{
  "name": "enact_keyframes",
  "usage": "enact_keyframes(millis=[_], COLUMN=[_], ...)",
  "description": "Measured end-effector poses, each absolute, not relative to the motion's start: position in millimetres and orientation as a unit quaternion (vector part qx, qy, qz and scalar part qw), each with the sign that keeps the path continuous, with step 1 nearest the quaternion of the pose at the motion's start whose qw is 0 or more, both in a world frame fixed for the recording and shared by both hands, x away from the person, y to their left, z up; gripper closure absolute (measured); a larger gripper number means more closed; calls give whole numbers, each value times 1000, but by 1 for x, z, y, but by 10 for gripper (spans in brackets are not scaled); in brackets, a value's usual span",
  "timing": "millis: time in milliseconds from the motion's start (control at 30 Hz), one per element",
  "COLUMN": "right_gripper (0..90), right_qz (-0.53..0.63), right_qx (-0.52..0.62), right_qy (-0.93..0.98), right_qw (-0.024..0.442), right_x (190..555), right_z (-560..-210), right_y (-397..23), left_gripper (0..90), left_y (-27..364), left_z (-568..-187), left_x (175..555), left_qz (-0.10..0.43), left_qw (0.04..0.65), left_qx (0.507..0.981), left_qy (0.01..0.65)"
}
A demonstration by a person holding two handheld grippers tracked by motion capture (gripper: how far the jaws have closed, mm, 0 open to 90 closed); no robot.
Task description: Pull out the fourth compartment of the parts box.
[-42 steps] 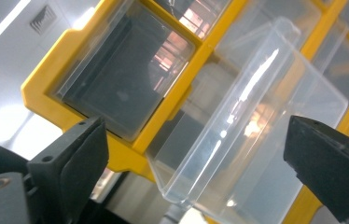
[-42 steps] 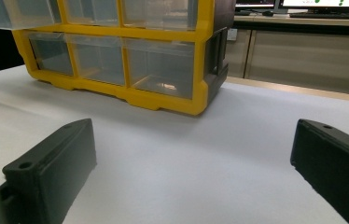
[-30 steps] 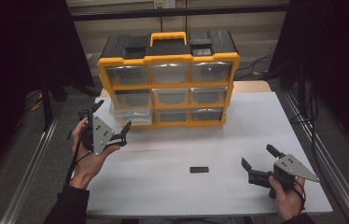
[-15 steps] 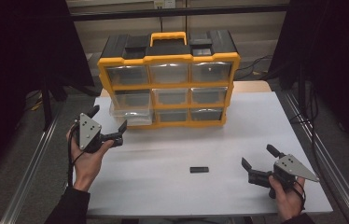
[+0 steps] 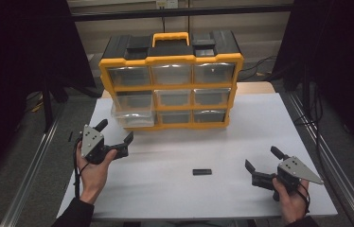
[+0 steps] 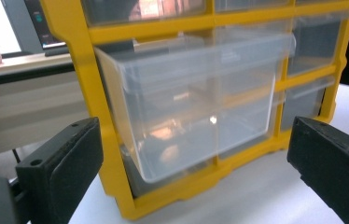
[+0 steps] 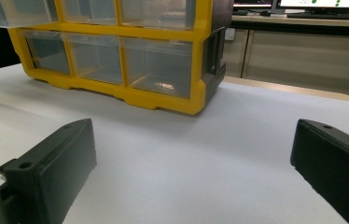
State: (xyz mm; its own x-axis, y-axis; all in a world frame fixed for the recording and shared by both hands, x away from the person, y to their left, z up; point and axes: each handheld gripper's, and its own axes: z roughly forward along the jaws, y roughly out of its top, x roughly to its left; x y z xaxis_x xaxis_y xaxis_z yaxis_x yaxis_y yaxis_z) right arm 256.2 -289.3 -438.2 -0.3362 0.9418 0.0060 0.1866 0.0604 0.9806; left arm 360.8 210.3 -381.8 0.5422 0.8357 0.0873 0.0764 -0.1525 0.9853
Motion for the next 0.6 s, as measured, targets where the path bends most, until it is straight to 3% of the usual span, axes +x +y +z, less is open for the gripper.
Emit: enact_keyframes(millis=[600], right_gripper=[0], right_qz=[521], right_qx=[448], right_qy=[630], right_qw=[363], right_x=[256], right_z=[-438], right_y=[-290], left_gripper=[24], left_y=[221], left_z=[-415], left_x=[348], left_qz=[310], left_qw=[567], left_qx=[668], left_qy=[369])
